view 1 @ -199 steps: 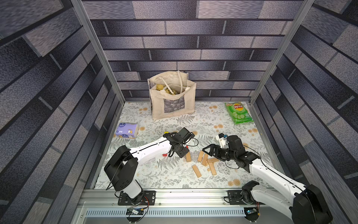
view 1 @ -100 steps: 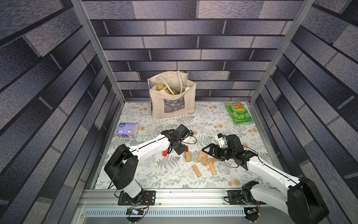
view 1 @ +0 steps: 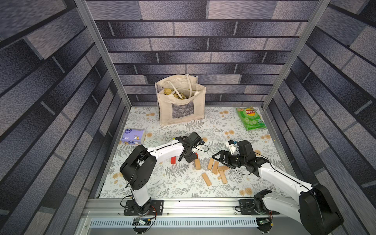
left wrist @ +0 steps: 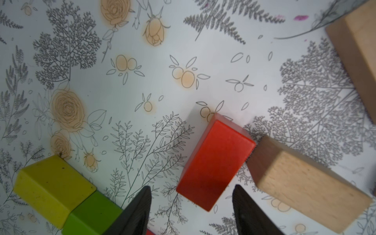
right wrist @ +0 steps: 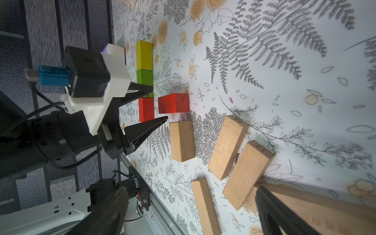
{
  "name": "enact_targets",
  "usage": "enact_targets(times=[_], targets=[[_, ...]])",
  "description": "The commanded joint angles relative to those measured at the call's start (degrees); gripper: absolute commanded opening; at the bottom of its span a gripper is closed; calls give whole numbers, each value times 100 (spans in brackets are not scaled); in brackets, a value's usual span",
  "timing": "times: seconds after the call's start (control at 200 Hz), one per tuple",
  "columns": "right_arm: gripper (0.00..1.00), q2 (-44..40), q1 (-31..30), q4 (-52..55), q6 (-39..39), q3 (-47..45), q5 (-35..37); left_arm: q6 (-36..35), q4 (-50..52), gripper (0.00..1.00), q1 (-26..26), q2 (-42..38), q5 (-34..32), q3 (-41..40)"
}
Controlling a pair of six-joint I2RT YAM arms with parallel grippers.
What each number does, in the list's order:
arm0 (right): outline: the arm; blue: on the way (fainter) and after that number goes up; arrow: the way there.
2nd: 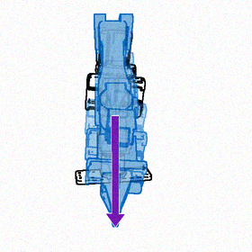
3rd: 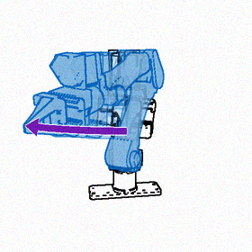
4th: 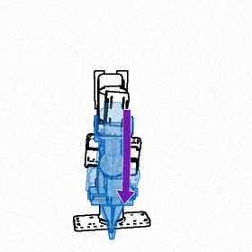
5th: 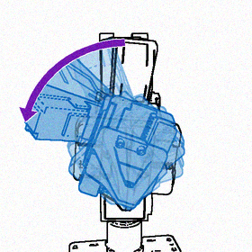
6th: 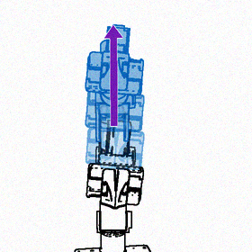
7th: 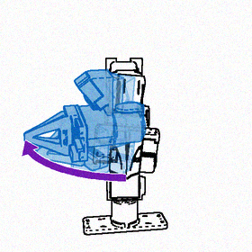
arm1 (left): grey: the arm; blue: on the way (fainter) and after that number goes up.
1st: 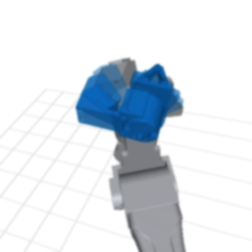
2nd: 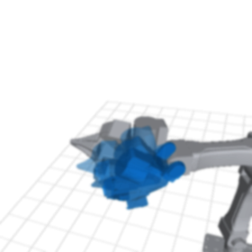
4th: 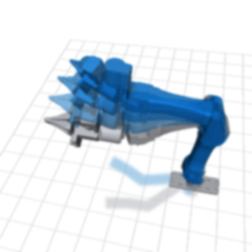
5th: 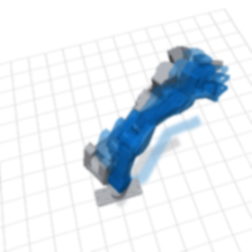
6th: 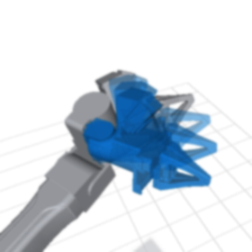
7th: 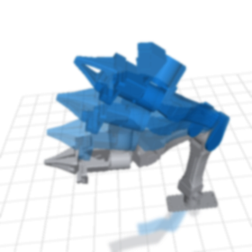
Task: Assemble the letter k with building blocks
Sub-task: Pick up the building block from the center of the board.
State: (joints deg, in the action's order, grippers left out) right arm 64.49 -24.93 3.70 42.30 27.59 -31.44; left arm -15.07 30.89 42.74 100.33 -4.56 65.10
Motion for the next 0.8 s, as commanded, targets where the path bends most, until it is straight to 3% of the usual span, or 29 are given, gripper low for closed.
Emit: enact_targets(times=[0.0,0.796], targets=[[100,91,60,-63,-116,74,-137,-86,-11,66,31,117,24,244],[100,248,234,-156,-233,-44,-255,6,91,56,233,830,53,877]])
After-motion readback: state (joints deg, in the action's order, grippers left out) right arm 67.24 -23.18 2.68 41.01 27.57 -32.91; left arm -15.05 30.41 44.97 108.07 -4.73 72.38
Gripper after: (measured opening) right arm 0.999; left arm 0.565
